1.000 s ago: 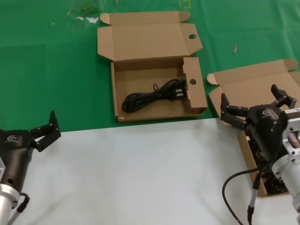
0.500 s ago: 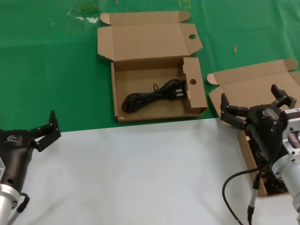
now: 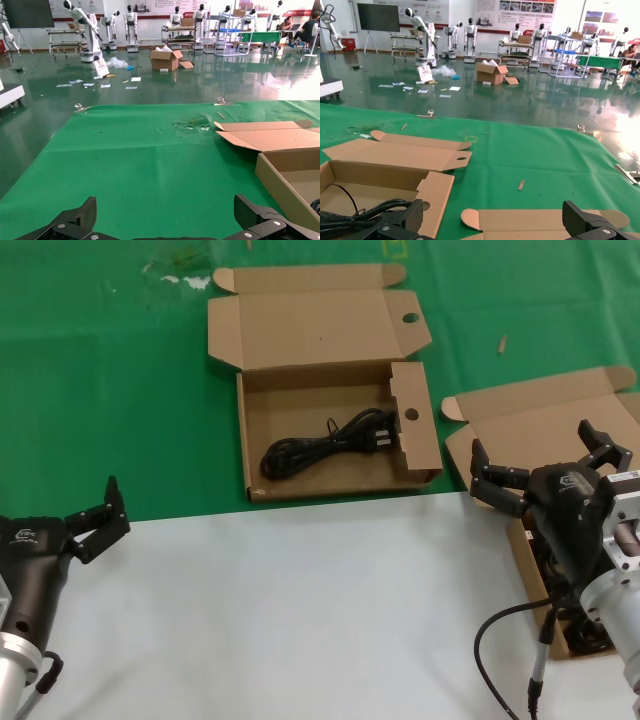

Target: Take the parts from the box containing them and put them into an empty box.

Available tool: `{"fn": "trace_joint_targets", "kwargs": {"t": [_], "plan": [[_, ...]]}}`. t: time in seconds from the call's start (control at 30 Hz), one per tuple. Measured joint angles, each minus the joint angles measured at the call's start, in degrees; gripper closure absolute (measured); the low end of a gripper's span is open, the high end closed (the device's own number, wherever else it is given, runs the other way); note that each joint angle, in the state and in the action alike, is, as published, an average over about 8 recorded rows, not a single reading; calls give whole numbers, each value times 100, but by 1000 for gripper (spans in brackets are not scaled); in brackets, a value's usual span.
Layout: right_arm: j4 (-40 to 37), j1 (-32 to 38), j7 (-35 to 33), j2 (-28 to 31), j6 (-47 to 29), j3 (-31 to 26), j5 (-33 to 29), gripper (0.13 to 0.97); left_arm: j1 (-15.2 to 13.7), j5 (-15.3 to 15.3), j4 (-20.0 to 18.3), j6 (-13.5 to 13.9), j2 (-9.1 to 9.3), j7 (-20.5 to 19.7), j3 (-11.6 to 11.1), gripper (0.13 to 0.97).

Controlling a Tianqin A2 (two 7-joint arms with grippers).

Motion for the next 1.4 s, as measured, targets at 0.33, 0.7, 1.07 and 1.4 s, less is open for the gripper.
{"fn": "trace_joint_targets", "kwargs": {"t": [0.33, 0.7, 1.07, 1.4], "plan": [[0, 0, 0, 0, 0, 0, 0, 129, 0, 0, 0, 0, 0, 0, 0, 132], [0, 0, 0, 0, 0, 0, 0, 129, 0, 0, 0, 0, 0, 0, 0, 132], [0, 0, 0, 0, 0, 0, 0, 129, 0, 0, 0, 0, 0, -2, 0, 132], [0, 0, 0, 0, 0, 0, 0, 129, 0, 0, 0, 0, 0, -2, 0, 132]]}}
